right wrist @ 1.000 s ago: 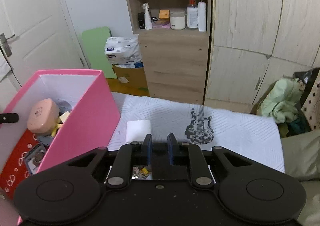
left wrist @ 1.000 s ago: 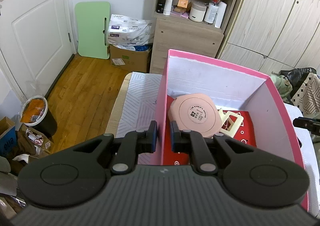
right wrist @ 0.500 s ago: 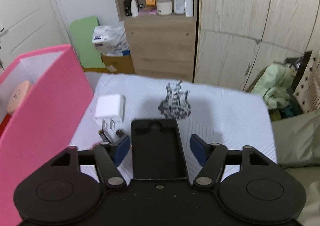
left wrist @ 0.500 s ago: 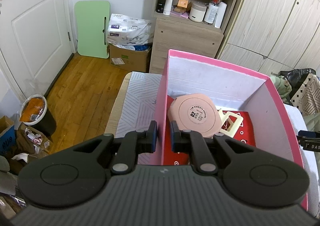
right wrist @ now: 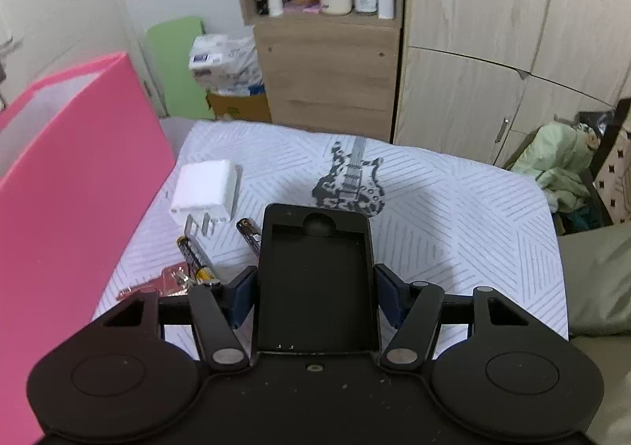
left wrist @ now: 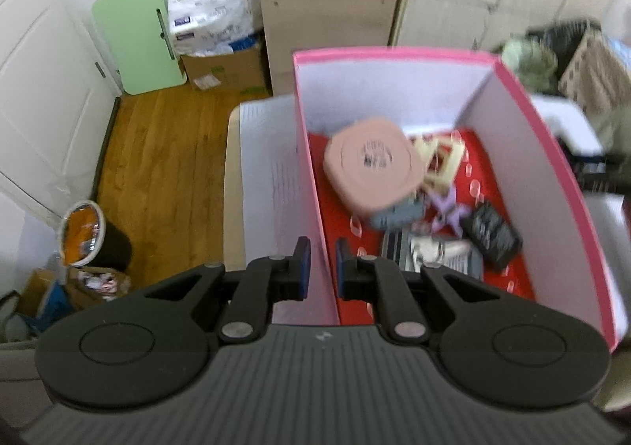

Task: Organize rigid objects
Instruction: 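Carry the black phone case into the pink box and release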

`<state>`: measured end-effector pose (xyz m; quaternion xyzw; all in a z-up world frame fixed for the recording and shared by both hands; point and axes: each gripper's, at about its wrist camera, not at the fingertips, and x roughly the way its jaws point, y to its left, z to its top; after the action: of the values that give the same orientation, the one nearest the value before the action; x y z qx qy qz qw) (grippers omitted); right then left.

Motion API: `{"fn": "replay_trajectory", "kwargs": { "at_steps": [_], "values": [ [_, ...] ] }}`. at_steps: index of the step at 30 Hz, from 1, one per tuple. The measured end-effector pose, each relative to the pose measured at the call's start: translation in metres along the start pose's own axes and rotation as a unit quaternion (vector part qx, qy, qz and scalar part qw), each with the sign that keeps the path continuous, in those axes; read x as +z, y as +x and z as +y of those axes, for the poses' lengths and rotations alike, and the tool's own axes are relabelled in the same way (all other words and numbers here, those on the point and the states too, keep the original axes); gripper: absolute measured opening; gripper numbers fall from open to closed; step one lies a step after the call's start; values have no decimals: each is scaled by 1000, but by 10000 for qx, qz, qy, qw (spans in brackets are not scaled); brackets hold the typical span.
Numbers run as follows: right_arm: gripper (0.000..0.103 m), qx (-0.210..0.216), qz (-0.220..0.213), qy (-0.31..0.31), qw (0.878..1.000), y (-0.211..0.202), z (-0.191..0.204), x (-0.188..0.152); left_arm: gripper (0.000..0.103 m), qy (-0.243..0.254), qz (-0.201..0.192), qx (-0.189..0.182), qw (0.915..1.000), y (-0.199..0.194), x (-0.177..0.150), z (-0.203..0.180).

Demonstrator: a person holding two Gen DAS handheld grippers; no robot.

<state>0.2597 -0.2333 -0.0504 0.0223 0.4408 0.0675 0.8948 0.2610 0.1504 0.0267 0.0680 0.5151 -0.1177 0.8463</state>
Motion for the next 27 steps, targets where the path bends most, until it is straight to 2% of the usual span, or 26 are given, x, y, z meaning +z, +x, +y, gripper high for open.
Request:
{"fn": "replay_trajectory", "kwargs": {
  "at_steps": [4, 7, 8, 11, 15, 18, 22, 25, 27],
  "values": [
    [67, 161, -310, 346, 9988, -15, -4, -3, 11, 202, 301, 138, 9992, 8, -8, -6],
    [67, 259, -652, 328, 9970, -38, 5, 0, 10, 177, 498, 104, 9985, 16, -16, -6],
    [67, 312, -760, 295, 9962, -46, 10, 1, 7, 160, 479, 110, 9987, 17, -19, -6],
    [68, 573, -1096, 88, 9923, -75, 32, 8, 7, 178, 316, 175, 9992, 14, -25, -7],
    [68, 1181, -1311, -394, 9835, -107, 73, 18, 6, 176, 168, 234, 9994, 11, -28, -9],
    [68, 1736, -1117, -709, 9759, -112, 108, 27, 6, 185, 112, 235, 9995, 10, -28, -9],
    [68, 2312, -397, -754, 9692, -88, 153, 40, 6, 118, 22, 166, 9998, 10, -31, -6],
    [68, 2559, 115, -741, 9638, -62, 176, 50, 7, 37, -66, 104, 9999, 9, -33, -3],
    [68, 2543, 338, -744, 9637, -47, 189, 53, 7, 15, -114, 94, 9999, 9, -34, -4]
  ]
}}
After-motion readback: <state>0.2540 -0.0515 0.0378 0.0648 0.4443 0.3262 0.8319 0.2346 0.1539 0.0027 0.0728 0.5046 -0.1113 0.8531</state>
